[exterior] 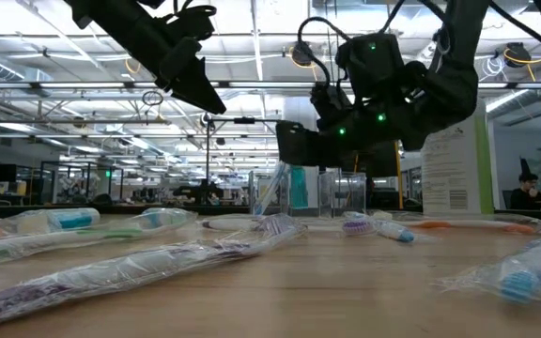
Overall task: Pick & Place toothbrushing station
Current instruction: Put the bottom blue mouthwash into the transparent organizer, then put the top orange toothbrush into the transparent organizer
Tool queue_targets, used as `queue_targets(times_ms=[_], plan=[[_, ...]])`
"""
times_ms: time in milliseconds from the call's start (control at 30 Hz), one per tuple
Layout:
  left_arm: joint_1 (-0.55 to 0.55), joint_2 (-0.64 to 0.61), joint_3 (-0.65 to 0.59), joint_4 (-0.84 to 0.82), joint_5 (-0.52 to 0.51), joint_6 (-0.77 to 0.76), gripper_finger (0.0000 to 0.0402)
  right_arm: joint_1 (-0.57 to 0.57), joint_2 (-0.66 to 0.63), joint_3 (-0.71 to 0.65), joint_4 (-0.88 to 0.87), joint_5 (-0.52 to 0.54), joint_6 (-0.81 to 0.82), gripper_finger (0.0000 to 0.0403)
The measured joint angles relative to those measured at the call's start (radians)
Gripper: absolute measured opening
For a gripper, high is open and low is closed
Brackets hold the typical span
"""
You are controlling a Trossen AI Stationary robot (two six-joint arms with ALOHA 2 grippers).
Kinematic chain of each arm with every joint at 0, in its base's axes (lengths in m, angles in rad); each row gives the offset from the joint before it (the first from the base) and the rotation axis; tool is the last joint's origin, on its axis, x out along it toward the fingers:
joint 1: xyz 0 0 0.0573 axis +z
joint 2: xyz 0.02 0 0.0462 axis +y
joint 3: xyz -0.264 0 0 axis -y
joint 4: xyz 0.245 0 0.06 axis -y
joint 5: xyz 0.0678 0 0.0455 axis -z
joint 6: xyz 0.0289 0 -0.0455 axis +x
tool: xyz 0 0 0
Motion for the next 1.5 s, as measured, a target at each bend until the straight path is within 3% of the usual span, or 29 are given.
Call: queue_targets(times_ms=[433,767,1167,1333,1433,1500], plan=[[0.0,0.0,0.0,0.001,0.0,0.0,0.0225,-0.013,0.006,0.0,0.001,-0.002,-0.003,0.0154],[0.0,0.0,0.0,0.001,0.0,0.0,0.0225,-0.013,0.0,0.0,0.002,-0.003,-0.007,0.0171],[0.0,0.0,0.0,0.001,0.0,-0.004,0.0225,0.048,-0.101,0.0,0.031,-0.005,-0.237,0.0175],[0.0,0.0,0.0,0.001,0.0,-0.017,0.0225,0.121,-0.192,0.0,-0.063,-0.029,-0.291,0.0173],[0.0,0.0,0.0,0.001,0.0,-0.024,0.0225,0.176,-0.274,0.0,-0.25,-0.065,-0.29,0.0172],[0.0,0.0,0.0,0.001,0.001,-0.025,0.0225,0.208,-0.333,0.0,-0.412,-0.073,-0.206,0.0172]])
